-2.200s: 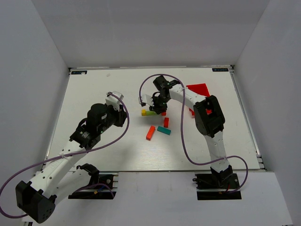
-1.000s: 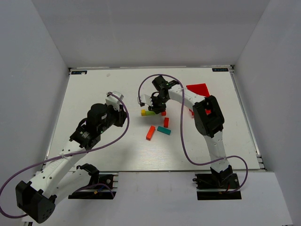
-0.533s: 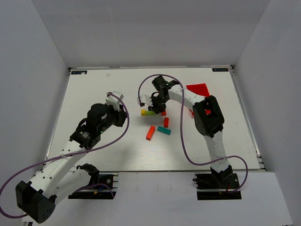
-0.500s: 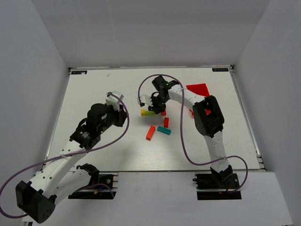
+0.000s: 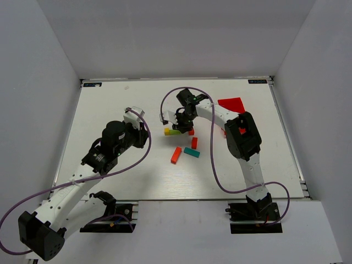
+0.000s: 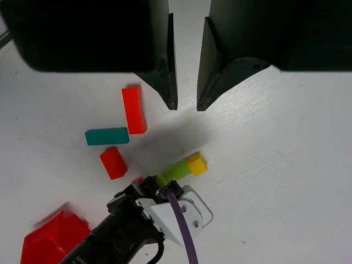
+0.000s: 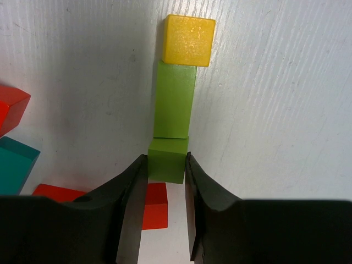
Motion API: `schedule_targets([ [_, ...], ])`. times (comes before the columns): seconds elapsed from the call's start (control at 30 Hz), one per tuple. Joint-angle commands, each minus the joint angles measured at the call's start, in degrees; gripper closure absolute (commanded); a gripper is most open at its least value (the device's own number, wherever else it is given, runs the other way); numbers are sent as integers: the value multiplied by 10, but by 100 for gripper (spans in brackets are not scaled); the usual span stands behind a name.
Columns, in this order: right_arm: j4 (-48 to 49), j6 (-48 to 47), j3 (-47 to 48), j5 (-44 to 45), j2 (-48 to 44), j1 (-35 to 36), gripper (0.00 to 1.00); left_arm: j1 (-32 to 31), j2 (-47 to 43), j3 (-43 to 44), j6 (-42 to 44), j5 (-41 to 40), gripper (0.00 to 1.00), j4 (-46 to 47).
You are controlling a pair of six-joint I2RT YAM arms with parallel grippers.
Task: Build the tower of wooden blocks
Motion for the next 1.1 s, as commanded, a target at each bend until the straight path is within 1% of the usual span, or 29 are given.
schedule_targets([
  [0.0,-13,12,19,-1,14,5,83,3,-10,5,4,-2,68,-1],
  [0.07,-14,11,17,0,13,7,81,3,-10,5,4,-2,68,-1],
  [0.1,-13,11,19,1,15,4,77,3,-10,5,4,-2,68,-1],
  [0.17,-14,11,18,2,15,5,72,3,-10,5,4,-2,68,-1],
  [0.33,-14,11,18,2,17,4,69,3,-10,5,4,-2,68,-1],
  [0.4,-14,12,18,2,17,7,63,3,-10,5,4,-2,68,-1],
  [0.6,-13,12,16,1,17,7,61,3,-10,5,4,-2,68,-1],
  [0.63,-14,12,17,1,17,5,58,3,-10,5,4,-2,68,-1],
  [0.7,-13,10,15,0,17,5,57,3,-10,5,4,-2,68,-1],
  [0.77,-13,9,13,-1,17,6,49,3,-10,5,4,-2,68,-1],
  [0.83,-12,10,12,1,18,6,49,3,-10,5,4,-2,68,-1],
  [0.87,-12,10,12,0,17,6,45,3,-10,5,4,-2,68,-1],
  [0.9,-11,9,12,1,17,6,45,3,-10,5,4,-2,68,-1],
  [0.93,-10,9,12,0,18,6,42,3,-10,5,4,-2,68,-1],
  [0.97,-10,10,13,0,15,7,42,3,-10,5,4,-2,68,-1],
  [1.0,-8,11,12,1,17,6,33,3,-10,5,4,-2,68,-1],
  [1.03,-8,10,11,0,17,5,29,3,-10,5,4,-2,68,-1],
  [1.07,-8,10,10,0,15,5,23,3,-10,5,4,-2,68,-1],
])
